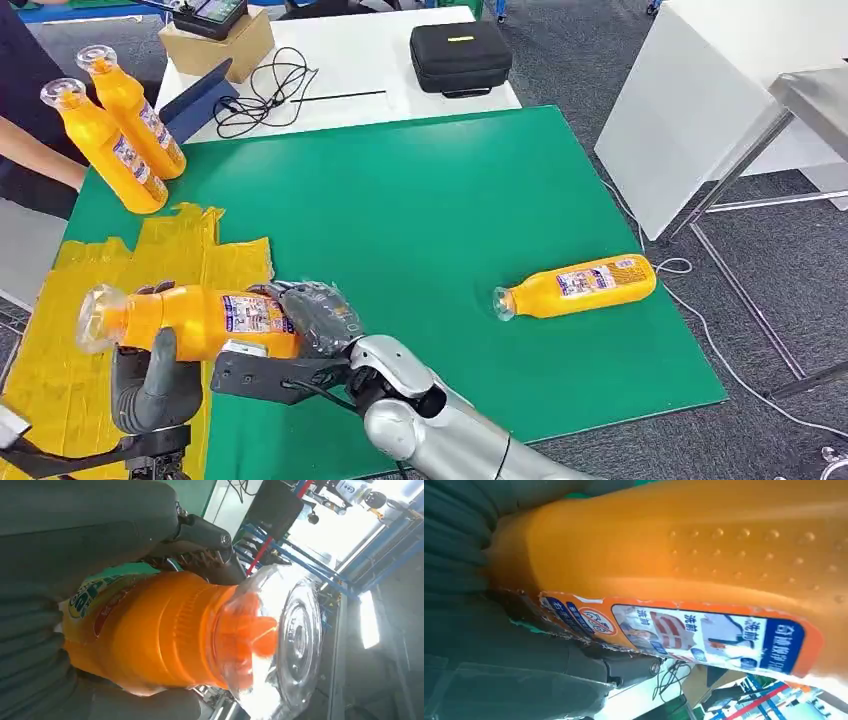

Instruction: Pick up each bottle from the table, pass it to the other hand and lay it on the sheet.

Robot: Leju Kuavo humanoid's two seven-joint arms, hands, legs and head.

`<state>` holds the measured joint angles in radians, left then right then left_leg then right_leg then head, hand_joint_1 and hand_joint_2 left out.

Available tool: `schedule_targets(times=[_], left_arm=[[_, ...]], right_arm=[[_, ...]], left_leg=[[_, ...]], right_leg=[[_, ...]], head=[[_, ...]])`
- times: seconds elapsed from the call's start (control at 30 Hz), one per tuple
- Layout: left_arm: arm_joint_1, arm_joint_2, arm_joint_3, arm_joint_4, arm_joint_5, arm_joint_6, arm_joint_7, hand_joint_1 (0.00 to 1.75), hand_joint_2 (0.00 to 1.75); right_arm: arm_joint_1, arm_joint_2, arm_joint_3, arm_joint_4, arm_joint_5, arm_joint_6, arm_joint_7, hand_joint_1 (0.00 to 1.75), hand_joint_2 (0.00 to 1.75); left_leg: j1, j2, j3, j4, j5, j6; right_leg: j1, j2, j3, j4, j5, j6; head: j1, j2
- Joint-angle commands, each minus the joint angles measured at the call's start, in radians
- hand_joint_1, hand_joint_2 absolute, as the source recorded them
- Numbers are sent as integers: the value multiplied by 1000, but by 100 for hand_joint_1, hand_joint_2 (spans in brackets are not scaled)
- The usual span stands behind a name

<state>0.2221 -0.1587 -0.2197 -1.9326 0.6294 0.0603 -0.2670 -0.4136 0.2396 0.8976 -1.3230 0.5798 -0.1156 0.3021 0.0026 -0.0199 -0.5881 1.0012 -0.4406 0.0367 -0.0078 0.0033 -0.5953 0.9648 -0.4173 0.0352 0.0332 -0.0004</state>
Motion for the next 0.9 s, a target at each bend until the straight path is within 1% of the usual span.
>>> schedule_targets(times=[0.03,0.07,0.1,0.13,0.2,0.23,0.27,0.3,0.33,0.43,0.47,0.5,0.53,0.57,0.63,0.7,0.73,0.77,0.83,0.9], left_arm=[[-9,31,-40,38,0,-8,2,175,175],[-6,30,-34,33,1,-7,-1,175,175],[-3,31,-29,26,1,-7,-2,175,175],[0,29,-21,20,1,-6,-4,175,175],[1,27,-10,15,3,-5,-4,175,175],[1,24,-5,14,3,-4,-5,175,175],[1,22,-1,12,3,-4,-5,175,175],[-1,19,3,11,4,-3,-5,175,175],[1,16,7,9,4,-1,-6,175,175],[1,16,7,9,4,-1,-6,175,175],[1,16,7,9,4,-1,-6,175,175],[1,16,7,9,4,-1,-6,175,175],[0,15,13,7,4,1,-7,175,175],[1,12,18,3,5,2,-8,175,175],[2,9,26,-4,4,8,-12,175,175],[7,6,37,-16,5,18,-16,175,175],[10,6,40,-20,5,20,-17,175,175],[14,2,49,-24,7,26,-19,175,175],[20,-1,63,-30,9,32,-21,175,175],[24,-3,74,-33,10,35,-22,175,175]], right_arm=[[-32,-33,-19,27,13,-11,12,80,175],[-31,-34,-20,24,23,-21,10,3,175],[-28,-35,-19,23,27,-25,13,0,175],[-28,-34,-19,22,29,-25,12,0,175],[-26,-33,-19,18,29,-25,12,0,175],[-27,-33,-18,16,31,-24,12,0,175],[-26,-33,-17,15,32,-24,11,0,175],[-25,-33,-16,13,32,-24,10,0,175],[-30,-38,-5,13,52,-26,6,0,0],[-30,-38,-5,13,52,-26,6,0,0],[-30,-38,-5,13,52,-26,6,0,0],[-30,-38,-5,13,52,-26,6,0,0],[-28,-34,-6,14,53,-25,6,0,0],[-27,-31,-6,15,53,-23,5,0,0],[-27,-29,-3,15,54,-21,4,0,0],[-28,-28,5,13,56,-14,0,0,0],[-28,-29,8,10,55,-10,-3,0,0],[-26,-32,11,5,53,-3,-5,0,0],[-23,-38,20,-6,51,11,-12,0,0],[-19,-42,25,-14,49,22,-15,0,0]], left_leg=[[0,0,3,-1,0,-1],[0,0,2,-1,0,-1],[0,0,5,-1,-1,-1],[0,0,3,-1,0,-1],[0,1,5,-1,-2,-2],[0,1,3,-1,-1,-1],[0,2,6,-1,-2,-2],[0,1,4,-1,-1,-1],[0,1,5,-1,-2,-2],[0,1,2,-1,-1,-1],[0,2,4,0,-2,-1],[1,1,3,0,-1,-1],[0,1,5,0,-2,-2],[0,1,2,-1,-1,-1],[0,1,4,-1,-1,-1],[0,1,1,0,0,-1],[0,2,4,0,-2,-2],[0,1,2,-1,-1,-1],[0,3,4,0,-2,-2],[0,2,3,-1,-1,-1]], right_leg=[[0,-1,3,-1,-1,0],[0,-1,2,-1,-1,0],[0,-1,5,0,-2,-1],[0,-1,3,-1,-1,-1],[1,-1,5,0,-2,-1],[0,0,3,-1,-1,-1],[0,0,5,0,-2,-1],[0,-1,4,0,-1,-1],[0,-1,5,0,-2,-1],[0,0,2,0,-1,-1],[1,0,5,0,-2,-1],[1,0,3,-1,-1,-1],[0,-1,5,0,-2,-1],[0,-1,2,0,-1,0],[0,0,4,0,-1,-1],[0,0,1,0,0,0],[0,0,4,0,-2,-1],[0,0,2,0,-1,0],[0,1,4,0,-1,-1],[0,1,3,0,-1,-1]], head=[[0,0],[0,0],[0,0],[0,0],[0,0],[0,0],[0,0],[0,0],[0,0],[0,0],[0,0],[0,0],[0,0],[0,0],[0,0],[0,0],[0,0],[0,0],[0,0],[0,0]])
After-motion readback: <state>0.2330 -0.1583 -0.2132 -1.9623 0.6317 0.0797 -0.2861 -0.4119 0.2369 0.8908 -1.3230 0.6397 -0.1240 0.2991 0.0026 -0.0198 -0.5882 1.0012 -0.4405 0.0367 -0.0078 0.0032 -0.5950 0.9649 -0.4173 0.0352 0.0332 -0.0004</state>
